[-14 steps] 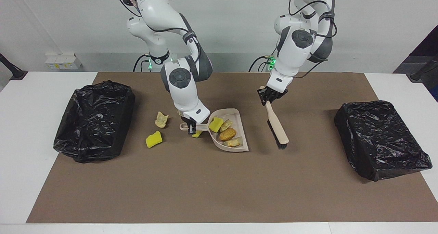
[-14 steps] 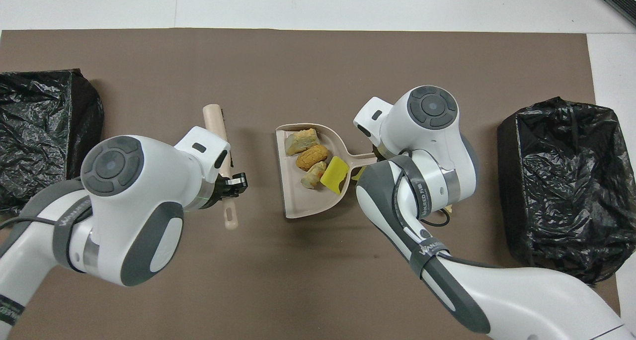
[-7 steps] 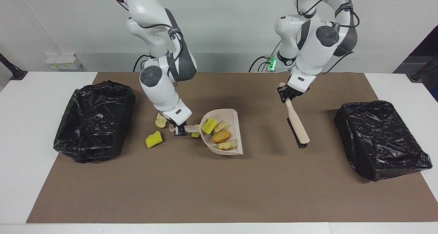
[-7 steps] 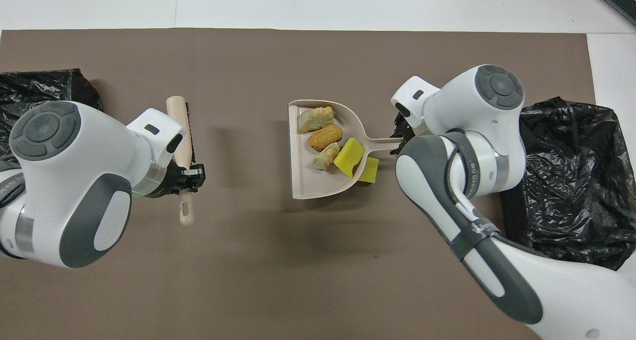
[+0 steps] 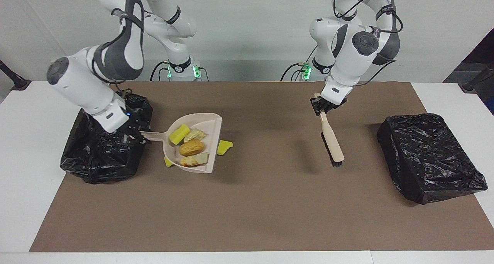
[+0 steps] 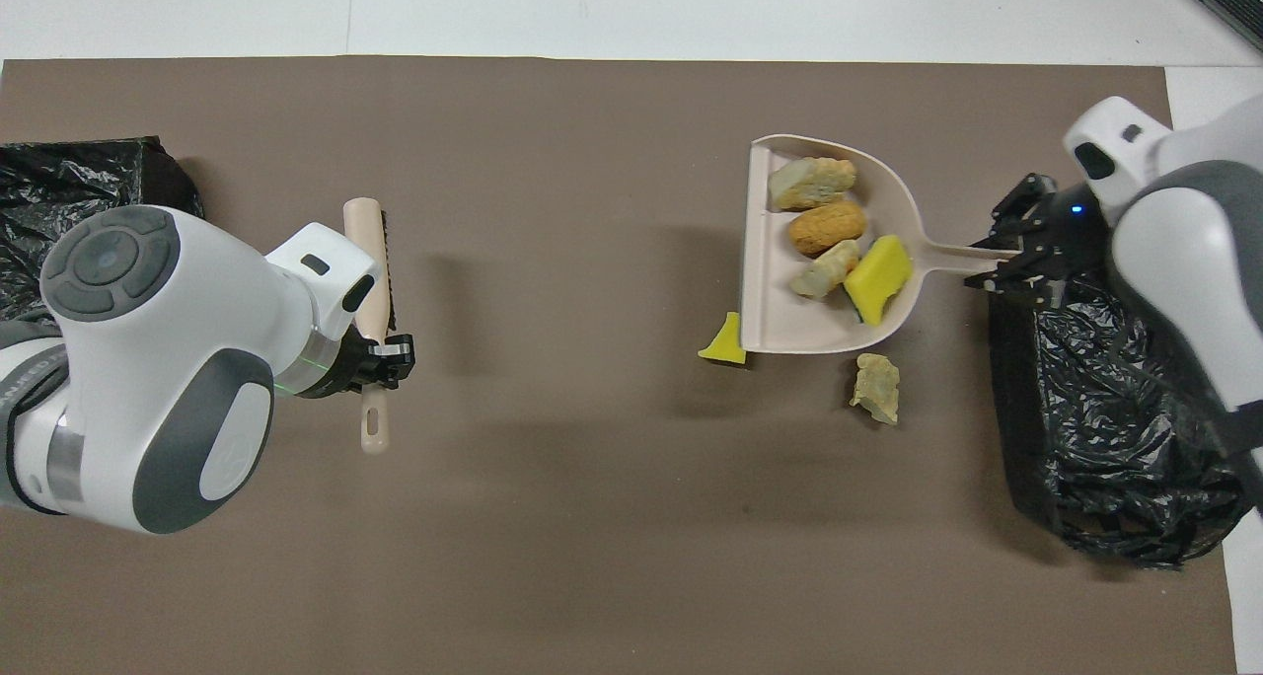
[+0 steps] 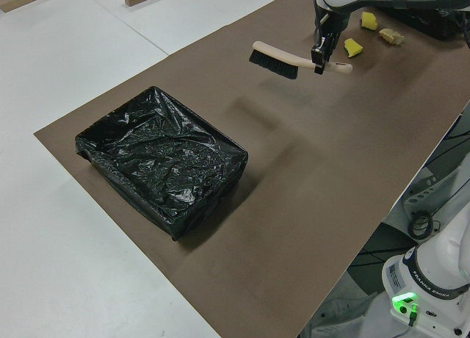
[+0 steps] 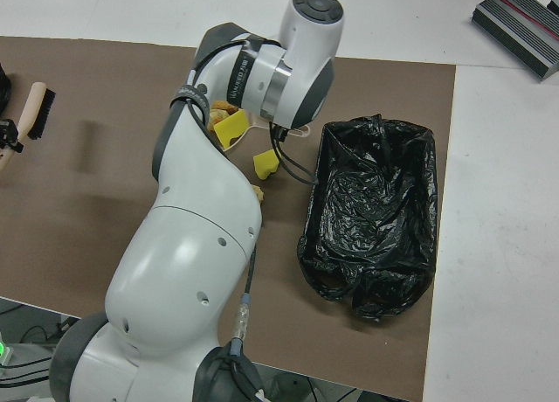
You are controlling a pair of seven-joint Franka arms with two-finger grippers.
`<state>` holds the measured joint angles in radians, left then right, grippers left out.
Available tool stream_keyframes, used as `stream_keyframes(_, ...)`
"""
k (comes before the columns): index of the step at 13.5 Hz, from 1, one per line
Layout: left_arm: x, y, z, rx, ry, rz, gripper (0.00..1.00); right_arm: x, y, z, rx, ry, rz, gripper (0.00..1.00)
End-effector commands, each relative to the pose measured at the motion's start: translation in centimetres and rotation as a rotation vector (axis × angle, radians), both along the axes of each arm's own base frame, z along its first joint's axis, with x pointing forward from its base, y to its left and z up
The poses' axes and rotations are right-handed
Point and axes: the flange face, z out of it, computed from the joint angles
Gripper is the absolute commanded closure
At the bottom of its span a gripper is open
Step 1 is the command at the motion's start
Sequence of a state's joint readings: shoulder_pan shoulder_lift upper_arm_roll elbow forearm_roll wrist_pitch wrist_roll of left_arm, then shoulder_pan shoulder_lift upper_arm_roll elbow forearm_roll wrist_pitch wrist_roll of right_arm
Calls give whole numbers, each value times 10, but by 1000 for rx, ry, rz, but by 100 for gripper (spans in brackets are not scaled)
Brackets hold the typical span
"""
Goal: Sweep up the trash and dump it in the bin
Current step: 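Carry the loaded dustpan over the bin nearest the right gripper, then tilt the dustpan with the right gripper to dump trash into the bin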
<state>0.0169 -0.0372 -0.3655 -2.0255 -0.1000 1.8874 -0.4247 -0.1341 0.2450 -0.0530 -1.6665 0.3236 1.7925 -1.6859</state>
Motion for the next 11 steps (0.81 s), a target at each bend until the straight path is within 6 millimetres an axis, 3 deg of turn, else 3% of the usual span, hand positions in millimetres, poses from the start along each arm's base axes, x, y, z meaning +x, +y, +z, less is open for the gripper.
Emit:
stream_keyframes(1,-33,-18,-7,39,-6,-27,100,-10,-53,7,37,7,-4,100)
stream_keyframes(5,-119,-71,-22,75,-26,-62,100,-42,-152,11,-65,-17,42,100)
stream_keyframes(8,-176,-125,-45,87,-34,-91,100,-61,-199,12,-166,-6,113,100)
stream_keyframes(11,-203,-150,-67,35,-88,-10,100,-76,-231,15,-249,11,145,100)
